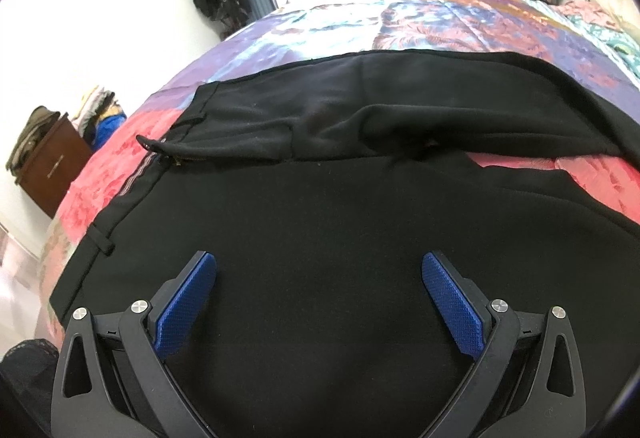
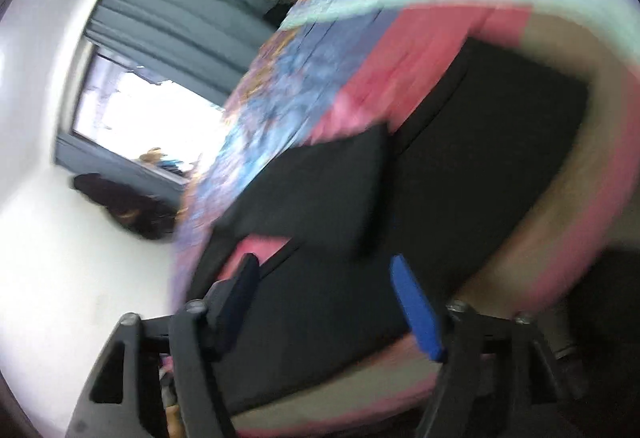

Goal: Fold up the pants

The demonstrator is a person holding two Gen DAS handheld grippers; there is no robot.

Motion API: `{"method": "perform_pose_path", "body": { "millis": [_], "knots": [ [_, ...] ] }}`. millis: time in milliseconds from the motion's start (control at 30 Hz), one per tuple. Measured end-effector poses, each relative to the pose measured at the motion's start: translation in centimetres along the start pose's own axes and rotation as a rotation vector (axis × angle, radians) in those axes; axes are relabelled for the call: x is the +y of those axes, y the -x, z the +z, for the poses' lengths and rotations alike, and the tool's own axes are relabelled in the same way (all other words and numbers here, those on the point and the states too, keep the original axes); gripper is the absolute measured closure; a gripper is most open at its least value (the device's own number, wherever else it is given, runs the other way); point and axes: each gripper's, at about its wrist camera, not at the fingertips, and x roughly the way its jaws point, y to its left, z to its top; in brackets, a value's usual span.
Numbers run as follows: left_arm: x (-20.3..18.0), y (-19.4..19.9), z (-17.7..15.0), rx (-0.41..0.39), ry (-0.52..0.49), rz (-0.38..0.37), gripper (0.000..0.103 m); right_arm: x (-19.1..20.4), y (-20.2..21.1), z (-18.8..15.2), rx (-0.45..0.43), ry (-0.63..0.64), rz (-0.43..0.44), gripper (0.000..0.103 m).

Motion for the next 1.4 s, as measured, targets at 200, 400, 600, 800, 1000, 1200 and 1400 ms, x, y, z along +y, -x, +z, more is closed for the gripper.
{"method": "perform_pose_path", "body": {
  "millis": [200, 400, 600, 800, 1000, 1200, 1400],
  "knots": [
    [0.2, 0.0, 0.0, 0.006, 0.013, -0.018, 0.000, -0.4, -6.7, -1.2, 0.052, -0.137, 0.042, 0.033],
    [0.6, -0.2, 0.0, 0.015, 0.034, -0.044, 0.000, -2.3, -5.8, 1.1, -0.164, -0.293, -0.005, 0.047],
    [0.5, -0.2, 0.1, 0.022, 0.035, -0.043, 0.000, -2.9, -5.3, 2.0, -0.124, -0.239, -0.143, 0.090],
    [-1.9, 1.5, 4.3, 0.161, -0.003, -0.173, 0.001, 3.7, 0.0, 4.3, -0.176, 0.084, -0.130, 0.090],
    [-6.3, -3.0, 13.4, 0.312, 0.222, -0.588, 0.001, 8.5, 3.6, 5.0, -0.214, 0.274, -0.089, 0.090],
    [-8.4, -10.0, 18.9, 0.430, 0.440, -0.671, 0.001, 10.3, 6.1, 5.8, -0.256, 0.328, -0.054, 0.090],
    [-7.6, -12.7, 18.8, 0.477, 0.535, -0.654, 0.076, 11.3, 8.2, 5.2, -0.263, 0.369, -0.029, 0.090]
  ]
}}
